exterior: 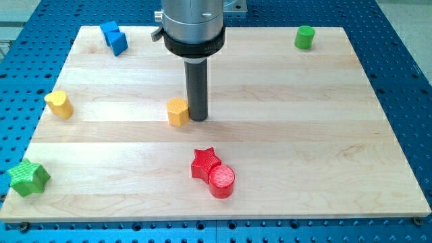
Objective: Place the yellow blocks diagonally to each other
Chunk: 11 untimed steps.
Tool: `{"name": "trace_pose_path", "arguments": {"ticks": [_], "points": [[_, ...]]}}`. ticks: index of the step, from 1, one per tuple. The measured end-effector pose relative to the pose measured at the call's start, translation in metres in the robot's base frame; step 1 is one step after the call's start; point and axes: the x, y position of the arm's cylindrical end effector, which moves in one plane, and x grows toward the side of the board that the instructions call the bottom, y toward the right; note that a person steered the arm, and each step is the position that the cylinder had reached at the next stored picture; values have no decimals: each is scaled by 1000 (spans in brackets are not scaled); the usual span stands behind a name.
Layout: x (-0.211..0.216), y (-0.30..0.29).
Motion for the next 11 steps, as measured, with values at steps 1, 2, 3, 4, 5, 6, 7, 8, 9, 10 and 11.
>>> {"name": "trace_pose_path", "arguments": {"ticks": [1,2,3,4,5,6,7,8,9,10,11], "points": [[0,0],[-12,-10],[-10,-62],[31,-33],[31,-76],[31,-94],[49,-98],[19,-136],[11,-145],[25,-99],[-22,-96]]}}
